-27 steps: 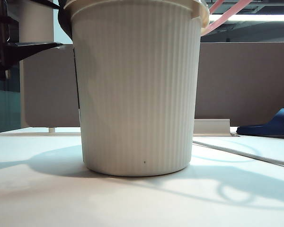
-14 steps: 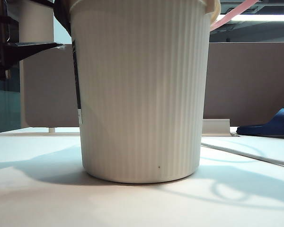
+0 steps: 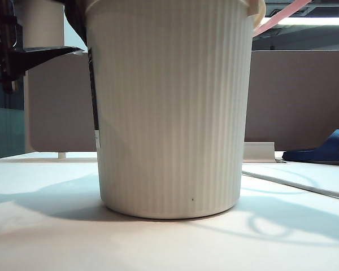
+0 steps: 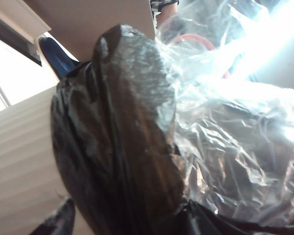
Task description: Open the ring lid of the trash can, pull out the black garbage bag inside, and place it on the table.
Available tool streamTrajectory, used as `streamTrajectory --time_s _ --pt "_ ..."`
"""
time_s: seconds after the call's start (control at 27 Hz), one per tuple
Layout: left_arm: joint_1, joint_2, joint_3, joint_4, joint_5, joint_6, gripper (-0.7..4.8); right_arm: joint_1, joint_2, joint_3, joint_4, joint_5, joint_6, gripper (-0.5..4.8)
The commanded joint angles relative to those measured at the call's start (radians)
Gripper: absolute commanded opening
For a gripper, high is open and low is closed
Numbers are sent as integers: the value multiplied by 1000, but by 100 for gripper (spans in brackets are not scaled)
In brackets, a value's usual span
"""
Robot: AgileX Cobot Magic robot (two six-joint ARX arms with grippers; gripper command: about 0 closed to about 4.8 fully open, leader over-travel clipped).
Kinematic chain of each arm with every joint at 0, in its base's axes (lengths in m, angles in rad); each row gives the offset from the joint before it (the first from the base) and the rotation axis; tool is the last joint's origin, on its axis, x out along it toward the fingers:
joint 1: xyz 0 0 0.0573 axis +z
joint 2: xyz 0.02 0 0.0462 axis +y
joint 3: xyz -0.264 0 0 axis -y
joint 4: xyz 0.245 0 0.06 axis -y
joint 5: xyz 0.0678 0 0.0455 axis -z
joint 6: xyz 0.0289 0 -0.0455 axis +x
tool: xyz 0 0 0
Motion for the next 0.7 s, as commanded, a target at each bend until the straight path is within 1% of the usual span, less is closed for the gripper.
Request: streamTrajectory --time_s 0.04,0.22,0.37,0.55,0.63,0.67,0.7 --pt "3 -7 2 61 2 -16 294 2 -5 6 21 7 -2 -5" --pt "18 -43 3 151 8 -74 293 2 -5 6 21 8 -3 -5" --pt "18 -105 3 152 17 -98 293 2 -5 6 21 22 -3 -5" --pt "18 -203 3 151 36 -159 293 2 -5 7 21 27 -10 -5" --pt "18 -248 3 150 43 -215 293 2 -5 7 21 27 -11 -5" --pt "16 -290 3 148 45 -269 293 2 -5 7 21 27 -14 -5" --pt "13 -318 3 147 40 -298 293 2 -5 7 21 27 -22 -5"
